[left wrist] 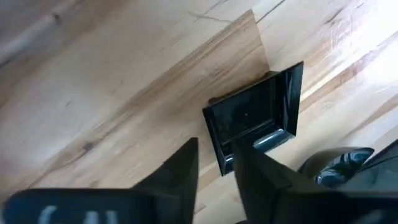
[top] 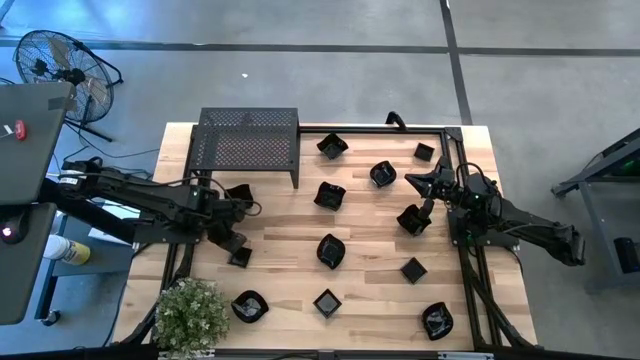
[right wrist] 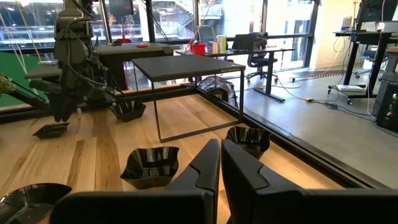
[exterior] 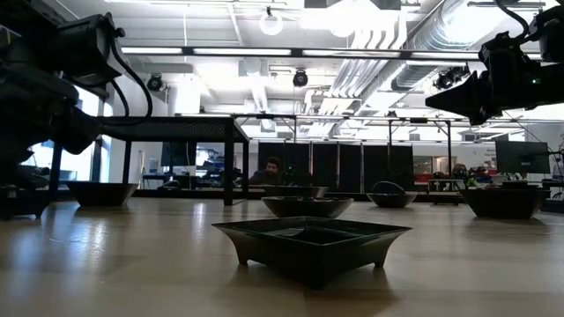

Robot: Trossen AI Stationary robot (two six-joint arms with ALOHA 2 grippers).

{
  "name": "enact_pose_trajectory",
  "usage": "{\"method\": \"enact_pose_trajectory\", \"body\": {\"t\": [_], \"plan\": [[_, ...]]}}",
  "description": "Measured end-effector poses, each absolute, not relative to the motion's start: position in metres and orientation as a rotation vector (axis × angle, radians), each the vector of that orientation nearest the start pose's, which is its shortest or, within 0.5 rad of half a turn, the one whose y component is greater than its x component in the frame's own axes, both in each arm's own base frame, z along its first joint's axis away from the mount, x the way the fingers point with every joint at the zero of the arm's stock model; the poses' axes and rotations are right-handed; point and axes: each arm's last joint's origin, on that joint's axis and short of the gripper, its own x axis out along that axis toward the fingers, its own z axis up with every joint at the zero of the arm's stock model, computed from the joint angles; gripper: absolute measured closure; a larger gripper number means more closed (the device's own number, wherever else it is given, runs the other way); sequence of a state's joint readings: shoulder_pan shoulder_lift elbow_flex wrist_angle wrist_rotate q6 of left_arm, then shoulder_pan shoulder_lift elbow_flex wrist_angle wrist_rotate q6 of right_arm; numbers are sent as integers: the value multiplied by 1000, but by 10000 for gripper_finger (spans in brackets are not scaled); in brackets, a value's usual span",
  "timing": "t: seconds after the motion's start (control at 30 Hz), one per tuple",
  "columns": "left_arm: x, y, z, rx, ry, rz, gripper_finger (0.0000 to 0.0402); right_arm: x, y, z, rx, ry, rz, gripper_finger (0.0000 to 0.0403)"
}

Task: Pick & Place Mini shaped plates
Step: Put the square plate on the shelf

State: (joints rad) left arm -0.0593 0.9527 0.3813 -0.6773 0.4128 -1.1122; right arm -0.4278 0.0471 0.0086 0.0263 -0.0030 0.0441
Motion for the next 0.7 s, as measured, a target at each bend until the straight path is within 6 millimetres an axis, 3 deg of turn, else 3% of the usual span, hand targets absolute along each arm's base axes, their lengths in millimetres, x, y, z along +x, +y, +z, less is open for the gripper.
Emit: {"method": "enact_pose_trajectory", "body": {"t": [0.2, 0.53, 0.7], "plan": [[136, -18, 147, -1159, 1308, 415, 267, 91, -41, 165, 46, 3, -425, 391], [136, -18, 144, -1172, 1338, 417, 339, 91, -41, 165, 46, 3, -425, 391], [139, -19, 143, -1182, 1350, 385, 355, 91, -41, 165, 46, 3, -425, 391]]}}
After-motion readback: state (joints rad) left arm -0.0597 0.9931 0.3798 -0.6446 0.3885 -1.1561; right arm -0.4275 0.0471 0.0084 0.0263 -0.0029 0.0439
